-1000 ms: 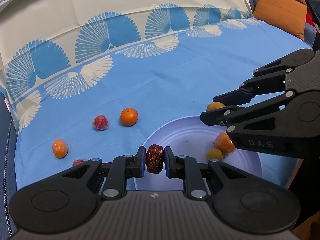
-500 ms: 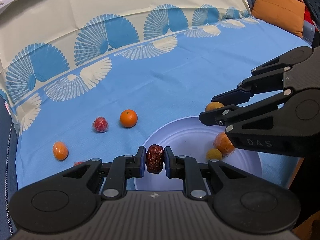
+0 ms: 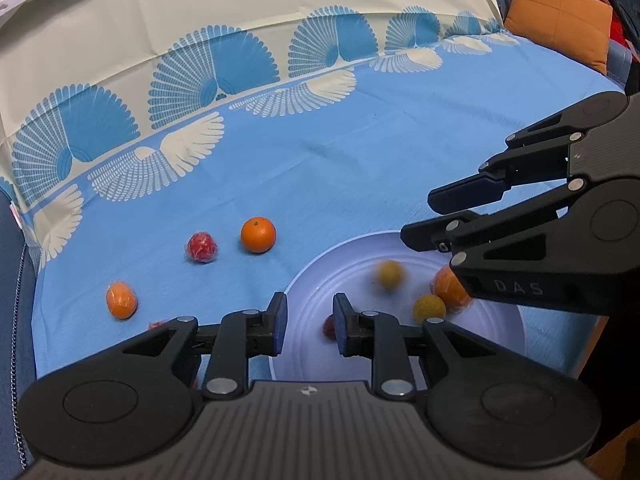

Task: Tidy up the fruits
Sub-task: 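Open the left gripper to drop the date while the right gripper drops the yellow fruit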

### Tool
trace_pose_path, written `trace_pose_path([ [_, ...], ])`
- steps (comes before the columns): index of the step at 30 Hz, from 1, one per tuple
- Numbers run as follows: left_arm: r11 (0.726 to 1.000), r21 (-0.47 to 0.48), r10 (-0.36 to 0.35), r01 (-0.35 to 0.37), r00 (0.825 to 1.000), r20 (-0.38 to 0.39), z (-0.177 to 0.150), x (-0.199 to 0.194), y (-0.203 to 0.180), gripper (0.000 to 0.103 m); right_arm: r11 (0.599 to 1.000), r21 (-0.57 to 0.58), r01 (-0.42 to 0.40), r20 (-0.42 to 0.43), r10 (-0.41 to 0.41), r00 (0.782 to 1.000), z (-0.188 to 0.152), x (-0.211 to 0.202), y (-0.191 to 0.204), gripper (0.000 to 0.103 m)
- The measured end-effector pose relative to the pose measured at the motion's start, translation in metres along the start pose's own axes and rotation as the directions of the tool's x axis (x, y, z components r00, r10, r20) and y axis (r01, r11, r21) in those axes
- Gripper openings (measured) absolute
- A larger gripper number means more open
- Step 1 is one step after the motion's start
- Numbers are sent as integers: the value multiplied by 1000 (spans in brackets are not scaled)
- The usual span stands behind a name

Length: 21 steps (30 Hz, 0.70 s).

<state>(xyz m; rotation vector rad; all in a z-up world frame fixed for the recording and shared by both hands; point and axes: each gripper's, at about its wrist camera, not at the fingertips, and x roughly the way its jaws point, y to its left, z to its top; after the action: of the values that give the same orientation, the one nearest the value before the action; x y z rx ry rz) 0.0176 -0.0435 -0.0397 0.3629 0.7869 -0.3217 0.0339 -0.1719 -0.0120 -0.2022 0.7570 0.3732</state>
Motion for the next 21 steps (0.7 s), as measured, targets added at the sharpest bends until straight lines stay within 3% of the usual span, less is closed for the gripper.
trace_pose_path([
  [4,1000,-3,1,-1,1000,2,0,0,1,33,1000,-5,10,1,-10,1000,-1,0,0,38],
  [6,1000,-1,4,-4,1000,5,0,-1,1,34,1000,-6,12,3,-12,1000,-1,0,1,48],
  [18,1000,1,5,-5,1000,5,0,-1,0,34,999,-5,40,17,-39,999,-1,-2,0,50],
  [21,1000,6,4,-4,1000,9,0,-2,-1,21,999,-4,44,20,-44,999,0,-2,-1,50],
])
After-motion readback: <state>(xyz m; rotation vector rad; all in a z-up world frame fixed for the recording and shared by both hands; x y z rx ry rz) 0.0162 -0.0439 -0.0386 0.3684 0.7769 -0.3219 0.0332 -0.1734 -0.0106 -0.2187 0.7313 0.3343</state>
